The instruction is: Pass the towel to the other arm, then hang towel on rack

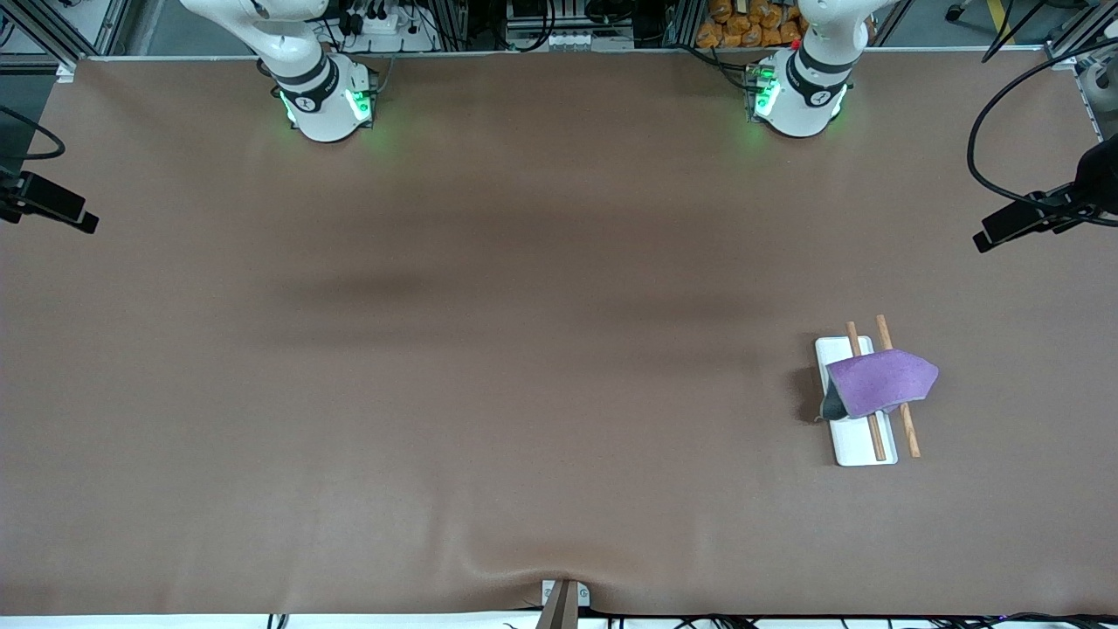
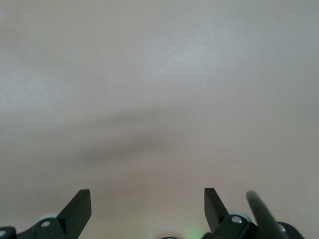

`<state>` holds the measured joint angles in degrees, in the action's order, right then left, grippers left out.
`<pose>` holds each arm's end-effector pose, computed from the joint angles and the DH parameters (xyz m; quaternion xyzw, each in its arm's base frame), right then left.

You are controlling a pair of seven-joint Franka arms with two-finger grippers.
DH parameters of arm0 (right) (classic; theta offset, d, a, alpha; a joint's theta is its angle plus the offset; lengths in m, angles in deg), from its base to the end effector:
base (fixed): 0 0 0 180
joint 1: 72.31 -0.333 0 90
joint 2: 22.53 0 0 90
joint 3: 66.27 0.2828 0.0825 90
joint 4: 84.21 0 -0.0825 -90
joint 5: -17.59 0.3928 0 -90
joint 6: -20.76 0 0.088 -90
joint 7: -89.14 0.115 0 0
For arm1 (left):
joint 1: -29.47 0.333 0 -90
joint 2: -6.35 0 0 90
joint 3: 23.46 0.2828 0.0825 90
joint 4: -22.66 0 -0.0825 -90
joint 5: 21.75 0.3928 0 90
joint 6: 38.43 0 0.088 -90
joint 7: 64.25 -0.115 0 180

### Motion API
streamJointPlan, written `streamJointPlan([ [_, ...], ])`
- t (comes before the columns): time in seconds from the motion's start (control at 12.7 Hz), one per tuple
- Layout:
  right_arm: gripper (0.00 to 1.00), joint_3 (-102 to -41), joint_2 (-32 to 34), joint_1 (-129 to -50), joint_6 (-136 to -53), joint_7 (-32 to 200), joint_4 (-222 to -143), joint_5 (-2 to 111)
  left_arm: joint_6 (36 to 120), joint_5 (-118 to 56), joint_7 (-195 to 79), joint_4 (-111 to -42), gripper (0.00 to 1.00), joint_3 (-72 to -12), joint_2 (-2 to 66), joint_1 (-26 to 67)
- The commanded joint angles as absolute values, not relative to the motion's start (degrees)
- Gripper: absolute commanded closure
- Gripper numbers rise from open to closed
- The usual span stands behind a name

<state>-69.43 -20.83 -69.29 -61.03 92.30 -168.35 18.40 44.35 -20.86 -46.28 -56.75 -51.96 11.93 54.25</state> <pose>0.5533 -0.0577 0.6031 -0.9961 0.0806 0.0351 0.0071 0.5738 -0.0213 0.6110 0.9919 0.1256 -0.0161 0.0127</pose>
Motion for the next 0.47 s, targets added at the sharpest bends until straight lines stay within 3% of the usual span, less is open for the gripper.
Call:
streamJointPlan([
  [0.0, 0.0, -69.61, -22.09, -69.05, -60.72, 92.13, -168.85, 18.91, 43.84, -20.17, -46.85, -57.5, 0.0, -52.64, 9.43, 54.7],
  [0.16, 0.0, -69.61, -22.09, -69.05, -60.8, 92.13, -168.76, 18.91, 43.84, -20.25, -46.76, -58.37, 0.0, -51.68, 8.12, 52.61],
  [0.39, 0.0, -69.61, -22.09, -69.05, -60.72, 92.13, -168.49, 18.91, 43.84, -20.25, -46.67, -59.16, 0.0, -41.87, 7.59, 42.96],
])
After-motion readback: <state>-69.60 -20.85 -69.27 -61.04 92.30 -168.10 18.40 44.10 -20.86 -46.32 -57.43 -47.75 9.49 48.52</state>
